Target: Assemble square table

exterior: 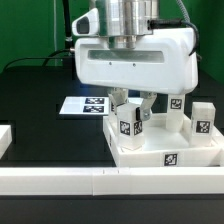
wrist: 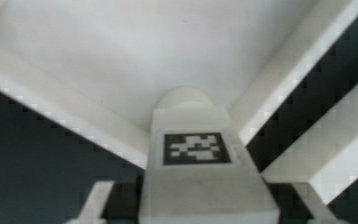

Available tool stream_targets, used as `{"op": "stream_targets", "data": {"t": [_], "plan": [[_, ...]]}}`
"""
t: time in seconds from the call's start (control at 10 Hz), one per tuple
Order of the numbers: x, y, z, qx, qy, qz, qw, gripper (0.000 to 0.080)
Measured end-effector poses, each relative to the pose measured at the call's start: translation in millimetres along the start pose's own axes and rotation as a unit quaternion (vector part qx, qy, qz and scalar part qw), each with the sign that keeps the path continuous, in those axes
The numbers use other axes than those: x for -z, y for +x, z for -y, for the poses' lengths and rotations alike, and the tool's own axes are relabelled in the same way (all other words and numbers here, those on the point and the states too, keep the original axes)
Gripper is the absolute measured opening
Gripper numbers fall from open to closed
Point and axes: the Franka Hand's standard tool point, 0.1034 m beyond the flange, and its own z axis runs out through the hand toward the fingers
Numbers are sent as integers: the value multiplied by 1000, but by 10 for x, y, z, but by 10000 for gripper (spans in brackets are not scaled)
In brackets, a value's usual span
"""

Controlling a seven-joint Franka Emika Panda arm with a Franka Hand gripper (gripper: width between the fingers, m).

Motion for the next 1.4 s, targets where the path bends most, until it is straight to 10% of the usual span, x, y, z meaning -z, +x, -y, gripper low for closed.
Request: {"op": "stream_targets", "data": {"t": [0.5,0.6,0.9,1.4], "plan": [[-7,-30,23,-146,-2,-3,989,314],[-6,-29,22,-125,-2,-3,992,496],[-2,-18,18,25,-3,-3,1000,639],[-3,-3,24,308,-12,-1,951,648]]}}
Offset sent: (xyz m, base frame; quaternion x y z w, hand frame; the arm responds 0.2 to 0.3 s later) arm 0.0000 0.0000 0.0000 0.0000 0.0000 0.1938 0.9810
